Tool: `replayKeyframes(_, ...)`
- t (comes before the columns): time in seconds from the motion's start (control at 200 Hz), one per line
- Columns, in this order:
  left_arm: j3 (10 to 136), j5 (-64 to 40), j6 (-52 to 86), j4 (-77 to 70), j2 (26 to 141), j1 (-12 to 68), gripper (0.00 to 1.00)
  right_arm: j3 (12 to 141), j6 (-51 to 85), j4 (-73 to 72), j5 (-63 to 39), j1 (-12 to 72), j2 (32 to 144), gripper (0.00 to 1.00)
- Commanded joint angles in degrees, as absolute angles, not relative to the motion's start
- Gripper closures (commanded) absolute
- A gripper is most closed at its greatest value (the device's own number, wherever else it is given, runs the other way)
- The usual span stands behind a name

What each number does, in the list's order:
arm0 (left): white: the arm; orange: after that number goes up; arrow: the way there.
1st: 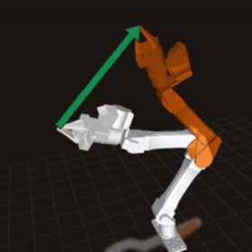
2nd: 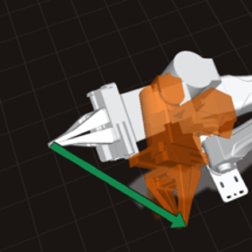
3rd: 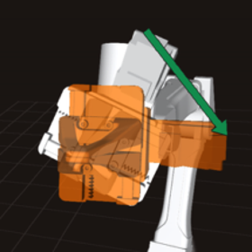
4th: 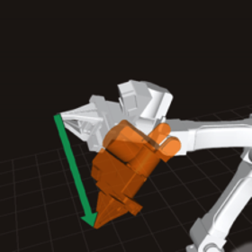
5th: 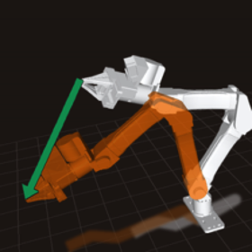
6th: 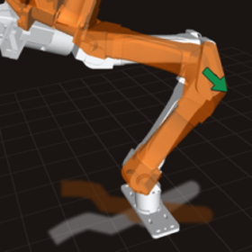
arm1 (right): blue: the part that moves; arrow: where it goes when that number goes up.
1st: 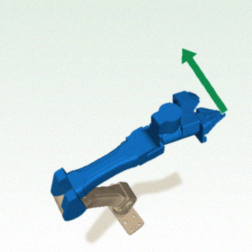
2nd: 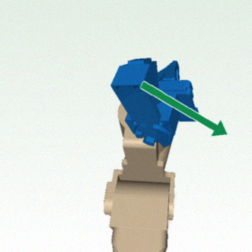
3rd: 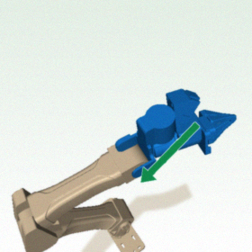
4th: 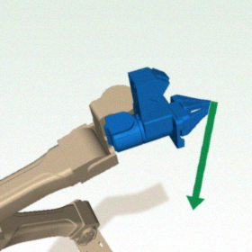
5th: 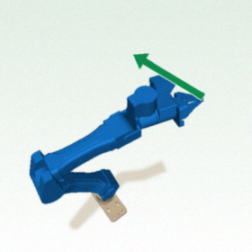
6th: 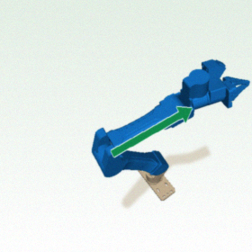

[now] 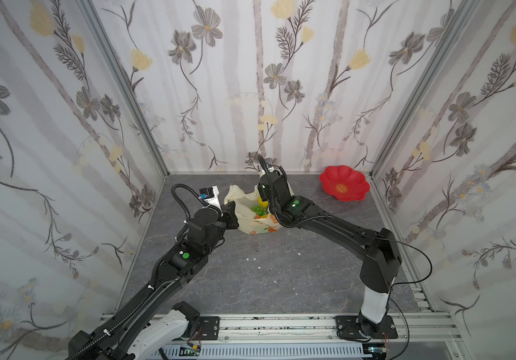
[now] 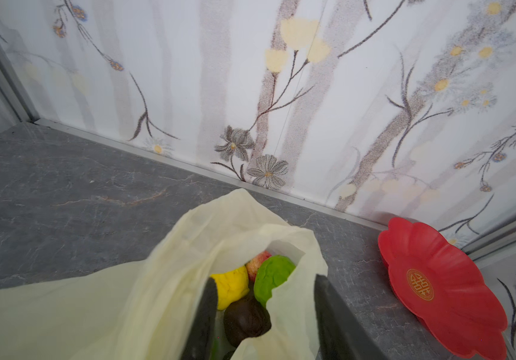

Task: Take fruits out of the plastic bag
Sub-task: Spread open the plastic bag at the center of the table.

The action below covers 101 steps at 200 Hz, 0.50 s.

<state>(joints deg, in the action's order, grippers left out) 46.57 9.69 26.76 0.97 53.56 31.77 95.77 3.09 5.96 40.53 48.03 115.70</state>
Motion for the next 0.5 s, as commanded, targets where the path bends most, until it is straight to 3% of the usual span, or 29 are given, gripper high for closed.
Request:
replayKeyframes(0.0,47.4,7.6,29.2,-0.4,55.5,29.7,1.00,95.1,7.9,6.8,38.1,44.8,113.0,0.77)
replayKeyframes(0.11,50.7,4.7,30.6,-0.4,59.8,26.4,1.00,93.1,11.1,6.1,32.8,41.8,109.7,1.00)
replayKeyframes(0.33,66.6,0.4,31.4,-0.5,74.3,20.4,1.00,91.5,19.1,5.0,18.5,35.3,103.5,1.00)
replayKeyframes(0.5,80.2,-5.7,33.6,-0.5,81.9,16.4,1.00,89.4,21.4,4.4,13.4,34.0,97.8,1.00)
